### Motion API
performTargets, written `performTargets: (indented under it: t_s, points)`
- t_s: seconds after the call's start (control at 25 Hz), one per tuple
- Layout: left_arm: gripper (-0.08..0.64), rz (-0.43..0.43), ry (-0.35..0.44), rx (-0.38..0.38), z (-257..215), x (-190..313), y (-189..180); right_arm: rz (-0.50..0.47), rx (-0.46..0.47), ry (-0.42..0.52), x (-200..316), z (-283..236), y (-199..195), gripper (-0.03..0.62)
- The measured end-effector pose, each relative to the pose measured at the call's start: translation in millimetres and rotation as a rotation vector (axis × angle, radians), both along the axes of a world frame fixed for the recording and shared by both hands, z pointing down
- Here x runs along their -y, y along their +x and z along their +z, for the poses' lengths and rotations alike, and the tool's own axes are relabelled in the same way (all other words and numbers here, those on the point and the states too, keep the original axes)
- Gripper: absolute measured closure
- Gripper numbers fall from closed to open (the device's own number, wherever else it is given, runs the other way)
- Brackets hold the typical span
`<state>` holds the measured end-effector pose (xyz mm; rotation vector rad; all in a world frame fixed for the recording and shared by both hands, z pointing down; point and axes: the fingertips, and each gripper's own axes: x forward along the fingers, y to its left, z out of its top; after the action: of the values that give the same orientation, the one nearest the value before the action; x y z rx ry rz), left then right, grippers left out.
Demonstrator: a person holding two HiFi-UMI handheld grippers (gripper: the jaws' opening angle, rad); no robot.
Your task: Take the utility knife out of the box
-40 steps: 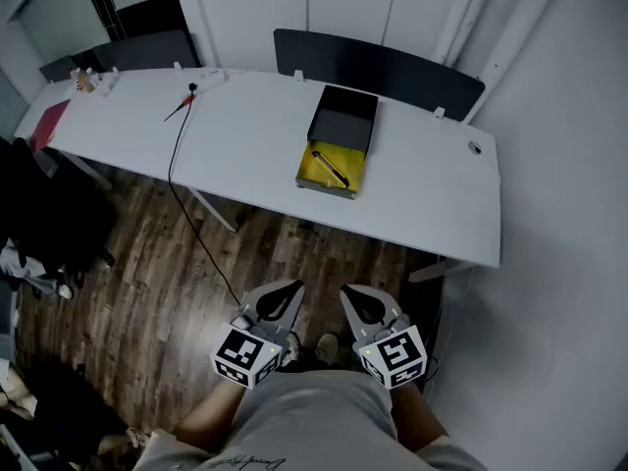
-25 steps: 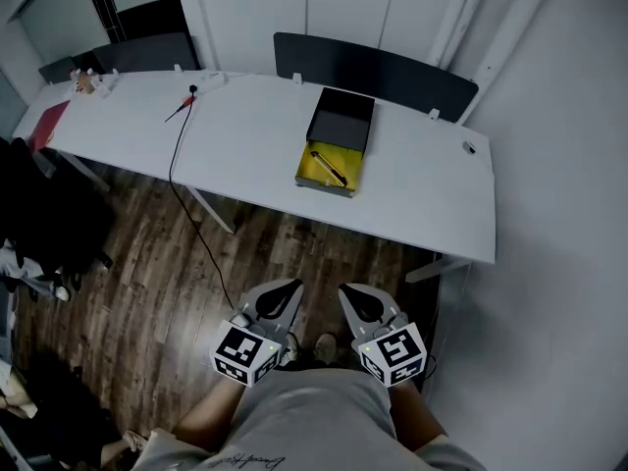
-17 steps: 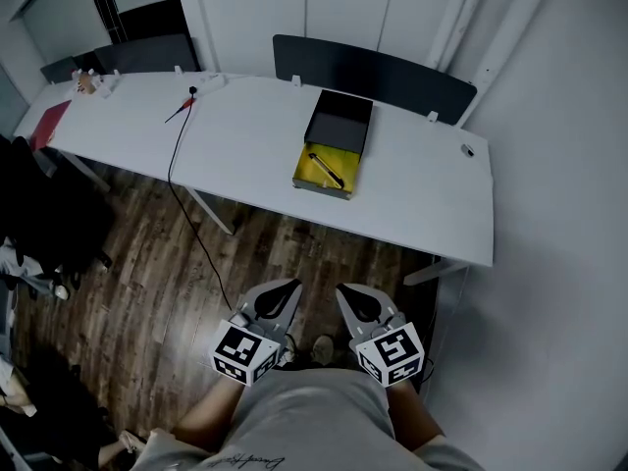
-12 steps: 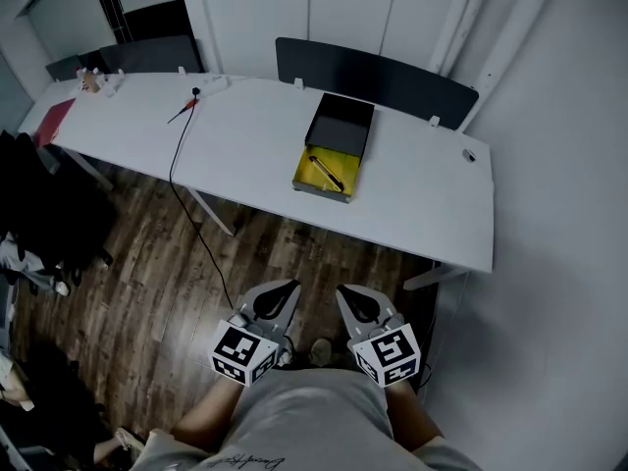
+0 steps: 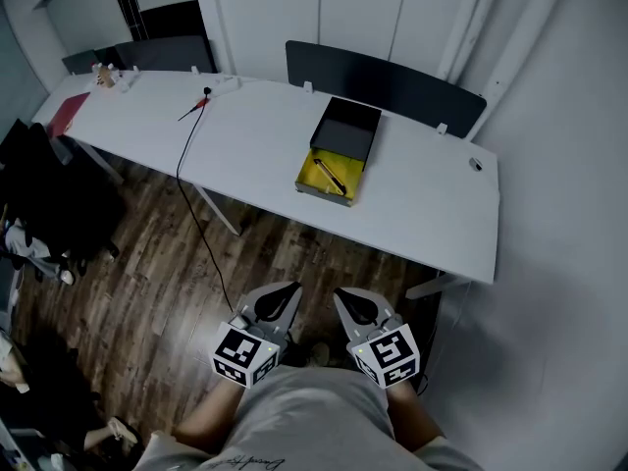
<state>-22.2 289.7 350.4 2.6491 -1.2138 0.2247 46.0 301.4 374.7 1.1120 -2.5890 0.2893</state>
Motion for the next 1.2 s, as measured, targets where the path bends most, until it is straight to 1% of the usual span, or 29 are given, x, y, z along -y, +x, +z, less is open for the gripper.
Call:
performTargets:
  t_s: [0.28,0.52,0.88,1.04,1.2]
  points:
    - [0.558,-0.009,0.016,0.003,-3,11,3,-0.010,0.003,0.010,10,-1,5,0.577]
    - [0.558,0.010,0.016,0.001,1,39,7,0.004,-0.008,0.008,36,4,9,0.577]
    - [0.558,0.041,0.000,-0.004,13,116,6,0.032,-0.022,-0.015,109,15,8,0.577]
    - [0.558,0.051,-0.007,-0.024,15,158,3,0.042,-0.031,-0.023,148,18,3,0.577]
    - [0.558,0.080,-0.006,-0.022,12,203,-3,0.075,-0.041,-0.024,194,14,-2,0.577]
